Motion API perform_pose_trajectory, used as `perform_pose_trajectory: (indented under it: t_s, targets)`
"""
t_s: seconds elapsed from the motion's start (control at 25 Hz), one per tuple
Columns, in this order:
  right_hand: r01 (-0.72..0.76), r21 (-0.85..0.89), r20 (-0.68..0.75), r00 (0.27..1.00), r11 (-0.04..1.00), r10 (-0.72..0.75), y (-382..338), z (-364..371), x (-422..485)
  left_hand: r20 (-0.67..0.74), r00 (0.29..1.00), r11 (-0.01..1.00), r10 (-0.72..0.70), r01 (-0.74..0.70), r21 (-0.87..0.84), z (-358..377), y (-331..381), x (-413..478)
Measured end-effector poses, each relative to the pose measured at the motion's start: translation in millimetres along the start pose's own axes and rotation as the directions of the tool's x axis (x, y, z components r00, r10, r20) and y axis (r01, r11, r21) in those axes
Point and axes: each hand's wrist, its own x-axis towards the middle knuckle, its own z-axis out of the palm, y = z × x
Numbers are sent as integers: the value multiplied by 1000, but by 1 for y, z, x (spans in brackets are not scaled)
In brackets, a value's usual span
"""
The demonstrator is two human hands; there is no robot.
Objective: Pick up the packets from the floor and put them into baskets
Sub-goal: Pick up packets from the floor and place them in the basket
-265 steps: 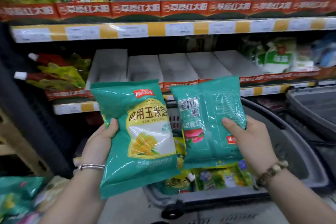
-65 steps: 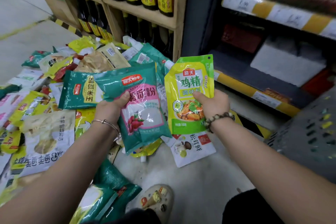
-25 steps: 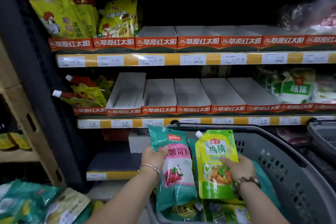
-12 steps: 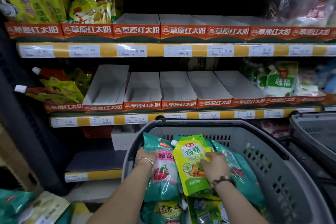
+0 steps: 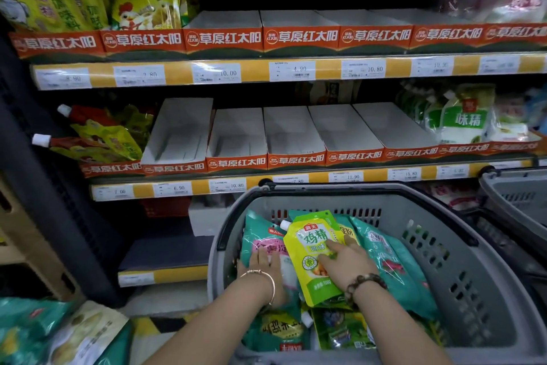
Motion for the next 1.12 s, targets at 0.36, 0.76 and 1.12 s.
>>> perform_pose_trajectory:
  t_s: [0.36, 0.76, 1.12]
  targets:
    - [17, -115, 170, 986, 993, 3, -4, 13, 3, 27, 1000, 984, 16, -11, -180, -5, -11, -2]
    - [-15, 268, 310, 948, 963, -72, -53, 3, 26, -282, 949, 887, 142, -248, -390, 3, 3, -14]
    - [217, -111, 159, 967, 970, -198, 10, 25, 21, -97, 991, 994, 95, -90, 55, 5, 12, 2]
